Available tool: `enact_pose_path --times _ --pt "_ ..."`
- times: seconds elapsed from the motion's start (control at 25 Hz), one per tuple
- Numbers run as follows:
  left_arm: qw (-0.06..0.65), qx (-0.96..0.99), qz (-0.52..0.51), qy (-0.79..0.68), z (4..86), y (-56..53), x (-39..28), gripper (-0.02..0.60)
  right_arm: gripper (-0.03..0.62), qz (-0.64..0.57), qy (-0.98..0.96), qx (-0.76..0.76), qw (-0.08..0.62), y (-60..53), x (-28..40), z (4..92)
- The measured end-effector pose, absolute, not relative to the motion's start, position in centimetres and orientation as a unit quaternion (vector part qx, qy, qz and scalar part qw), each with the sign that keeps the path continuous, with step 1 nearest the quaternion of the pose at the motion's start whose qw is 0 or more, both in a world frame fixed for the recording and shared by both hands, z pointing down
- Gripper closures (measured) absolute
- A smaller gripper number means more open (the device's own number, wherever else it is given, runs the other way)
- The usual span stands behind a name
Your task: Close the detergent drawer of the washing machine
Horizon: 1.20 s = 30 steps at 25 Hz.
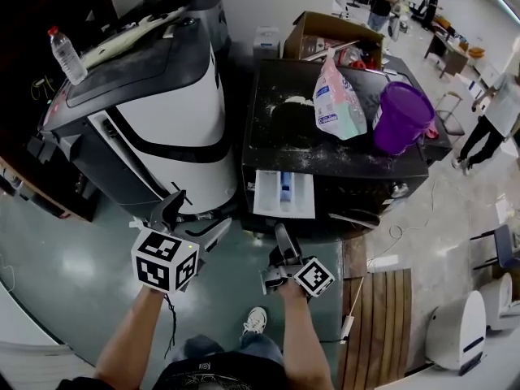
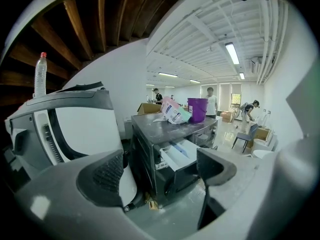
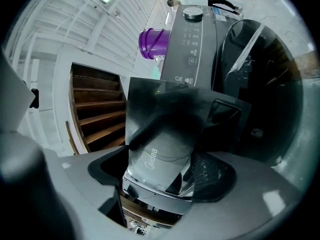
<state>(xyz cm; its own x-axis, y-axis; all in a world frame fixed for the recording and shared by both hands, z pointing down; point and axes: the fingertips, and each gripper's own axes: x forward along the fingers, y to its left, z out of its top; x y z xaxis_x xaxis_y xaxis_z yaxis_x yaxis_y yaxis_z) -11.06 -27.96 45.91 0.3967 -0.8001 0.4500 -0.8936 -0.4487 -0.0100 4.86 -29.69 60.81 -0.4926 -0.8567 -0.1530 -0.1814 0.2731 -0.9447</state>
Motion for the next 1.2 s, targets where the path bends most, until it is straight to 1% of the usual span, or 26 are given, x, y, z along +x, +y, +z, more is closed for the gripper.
enact_pose_path --times 0.32,0.48,0.68,0.8,1.2 --pt "0.129 0.820 0.181 -0.528 45.8 -28.0 -11.5 0.140 0.197 -0.490 0.711 -0.377 0.334 -30.7 5.0 61.0" --pt "0.130 0.821 0.175 -0.527 45.7 -28.3 -11.3 0.140 0.198 -0.502 0.701 -0.368 0.347 -31.4 4.7 60.5" --pt "0.134 0.828 0.172 -0.517 46.1 -29.5 -10.7 0.140 0.203 -0.503 0.693 -0.381 0.349 -32.6 5.2 60.8" --pt "0.133 0.833 0.171 -0.509 46.0 -30.4 -10.3 0.140 0.204 -0.503 0.689 -0.397 0.338 -33.2 5.6 61.0" --pt "0.132 0.843 0.178 -0.490 46.3 -33.2 -9.8 0.140 0.207 -0.501 0.683 -0.399 0.350 -35.7 5.6 60.7"
